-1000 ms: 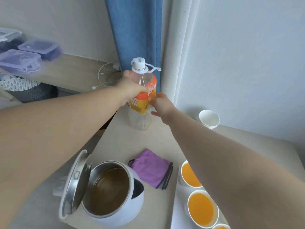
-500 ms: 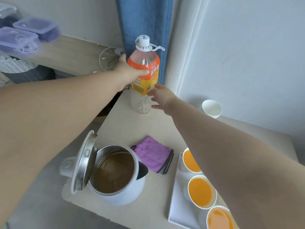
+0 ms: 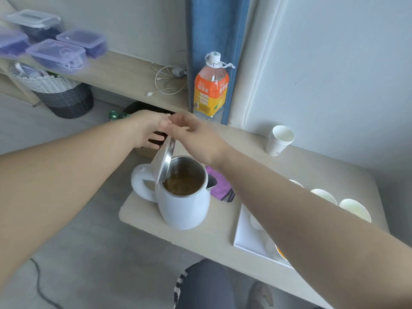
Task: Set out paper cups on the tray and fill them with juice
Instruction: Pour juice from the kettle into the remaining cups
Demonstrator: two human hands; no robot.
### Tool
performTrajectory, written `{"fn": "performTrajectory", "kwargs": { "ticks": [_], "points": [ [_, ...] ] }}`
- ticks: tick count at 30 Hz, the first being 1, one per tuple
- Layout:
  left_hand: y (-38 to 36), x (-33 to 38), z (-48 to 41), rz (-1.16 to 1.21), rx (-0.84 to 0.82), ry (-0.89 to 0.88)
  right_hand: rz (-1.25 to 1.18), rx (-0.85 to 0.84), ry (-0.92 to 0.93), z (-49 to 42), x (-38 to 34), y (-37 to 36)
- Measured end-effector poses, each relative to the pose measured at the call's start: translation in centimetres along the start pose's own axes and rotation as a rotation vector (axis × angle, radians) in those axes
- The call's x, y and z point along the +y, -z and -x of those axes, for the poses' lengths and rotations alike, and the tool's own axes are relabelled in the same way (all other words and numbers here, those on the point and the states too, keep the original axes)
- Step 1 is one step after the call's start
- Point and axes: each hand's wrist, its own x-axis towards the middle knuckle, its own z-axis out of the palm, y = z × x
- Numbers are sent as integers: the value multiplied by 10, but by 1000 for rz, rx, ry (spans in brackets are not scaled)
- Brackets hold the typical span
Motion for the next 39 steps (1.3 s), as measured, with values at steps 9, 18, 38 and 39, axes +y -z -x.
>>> {"fn": "performTrajectory", "kwargs": {
  "ticks": [9, 18, 38, 39],
  "points": [
    [-8, -80, 61, -268, 131, -169, 736, 142, 241, 40, 38, -28],
    [-19, -101, 73, -567, 136, -286, 838, -96, -94, 56, 91, -33],
    [-86, -134, 153, -343, 171, -151, -220, 309, -365, 152, 99, -125],
    [-88, -139, 156, -216, 139, -147, -230, 346, -370, 154, 100, -124]
  ]
}}
